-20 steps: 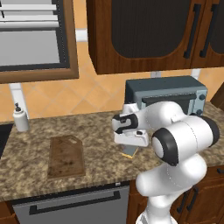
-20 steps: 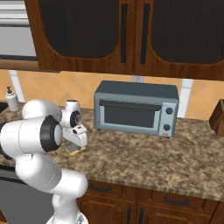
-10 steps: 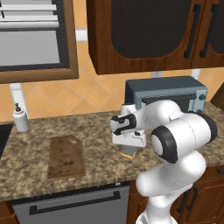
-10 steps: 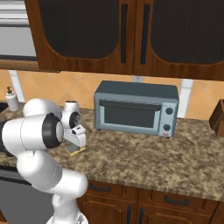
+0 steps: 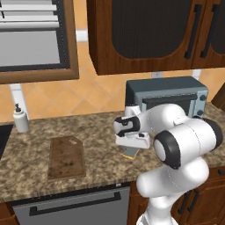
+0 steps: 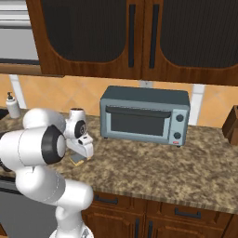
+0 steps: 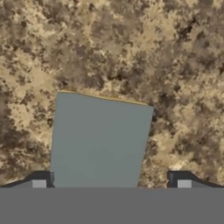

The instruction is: Pick up the sponge from the counter and clean the cutting board by briefly scrubbing or pressing down on the cutting board. Once finished, release the sponge.

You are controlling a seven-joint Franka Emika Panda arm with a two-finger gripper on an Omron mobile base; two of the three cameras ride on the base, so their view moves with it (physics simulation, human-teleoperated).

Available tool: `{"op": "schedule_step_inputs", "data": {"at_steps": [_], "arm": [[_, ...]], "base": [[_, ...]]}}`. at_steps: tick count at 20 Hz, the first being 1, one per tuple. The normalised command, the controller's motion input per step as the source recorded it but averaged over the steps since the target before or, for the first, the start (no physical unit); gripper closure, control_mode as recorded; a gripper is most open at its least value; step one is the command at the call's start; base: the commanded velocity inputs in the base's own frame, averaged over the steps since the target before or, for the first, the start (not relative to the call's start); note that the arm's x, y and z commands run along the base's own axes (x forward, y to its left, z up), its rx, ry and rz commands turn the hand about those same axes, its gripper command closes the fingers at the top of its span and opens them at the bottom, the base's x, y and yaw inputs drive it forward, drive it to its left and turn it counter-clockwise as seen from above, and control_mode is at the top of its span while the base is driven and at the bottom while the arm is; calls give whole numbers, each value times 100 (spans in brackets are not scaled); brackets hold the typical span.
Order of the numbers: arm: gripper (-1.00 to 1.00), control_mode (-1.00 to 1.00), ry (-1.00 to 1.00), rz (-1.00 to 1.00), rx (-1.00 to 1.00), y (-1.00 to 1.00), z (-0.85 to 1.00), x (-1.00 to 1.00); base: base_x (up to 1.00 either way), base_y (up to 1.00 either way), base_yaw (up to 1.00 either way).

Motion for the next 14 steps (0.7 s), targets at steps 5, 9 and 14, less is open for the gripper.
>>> {"op": "schedule_step_inputs", "data": {"at_steps": [5, 9, 14], "arm": [[-100, -100, -8, 5, 0, -20, -60, -77], [-100, -100, -13, 4, 0, -15, -67, -71], [-100, -100, -3, 0, 0, 0, -79, -25]], "base": [[0, 0, 0], [0, 0, 0], [0, 0, 0]]}}
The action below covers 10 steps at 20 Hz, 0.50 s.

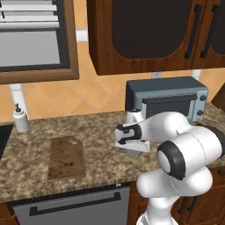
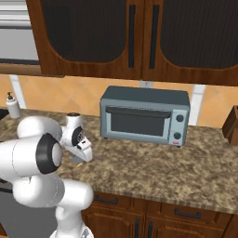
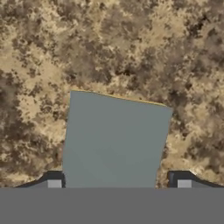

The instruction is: Pick up the sponge from the counter and clean the cutting board by briefly scrubbing or pressing down on the cutting board. Once finished, release the sponge.

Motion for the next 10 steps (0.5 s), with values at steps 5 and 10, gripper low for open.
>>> {"op": "schedule_step_inputs", "data": {"at_steps": [5, 10], "arm": [[100, -100, 0, 0, 0, 5, -99, 0], [100, -100, -1, 2, 0, -1, -77, -22]], "base": [[0, 0, 0], [0, 0, 0]]}}
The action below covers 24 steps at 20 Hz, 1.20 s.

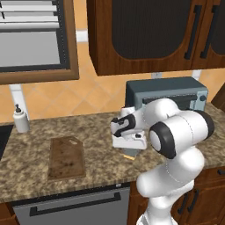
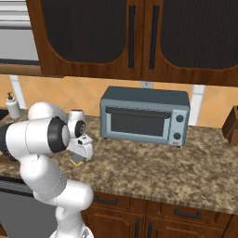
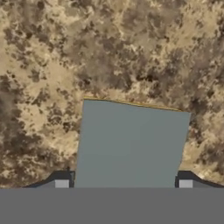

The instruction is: Pick up the sponge from the counter and clean the cutting board by briefly scrubbing or pressing down on the cutting board. Once finished, release the sponge.

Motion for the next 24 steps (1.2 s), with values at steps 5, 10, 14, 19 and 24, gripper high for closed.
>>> {"op": "schedule_step_inputs", "data": {"at_steps": [5, 10, 14, 19, 24], "arm": [[100, -100, -10, 2, 0, -4, -8, -49], [100, -100, -27, 0, 0, 3, 40, -41], [100, -100, -17, 0, 4, 21, 67, -9], [100, -100, -2, 0, 10, 59, 60, 0], [100, -100, 0, 0, 11, 80, 42, 4]], "base": [[0, 0, 0], [0, 0, 0], [0, 0, 0], [0, 0, 0], [0, 0, 0]]}}
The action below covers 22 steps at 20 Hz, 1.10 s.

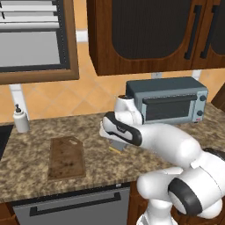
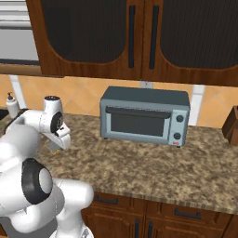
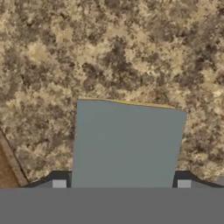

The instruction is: Pick up the sponge from the counter and clean the cutting board by briefly scrubbing or pressing down on the cutting board. Once finished, release the sponge.

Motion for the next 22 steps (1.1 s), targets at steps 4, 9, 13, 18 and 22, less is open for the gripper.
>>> {"op": "schedule_step_inputs", "data": {"at_steps": [4, 9, 13, 18, 22], "arm": [[100, -100, 0, 0, 1, 96, 13, 31], [100, -100, 0, 3, 0, 75, 2, 49], [100, -100, 1, 4, 0, 48, 13, 51], [100, -100, 11, 0, -3, 69, 7, 29], [100, -100, 0, 0, -6, 72, 0, 10]], "base": [[0, 0, 0], [0, 0, 0], [0, 0, 0], [0, 0, 0], [0, 0, 0]]}}
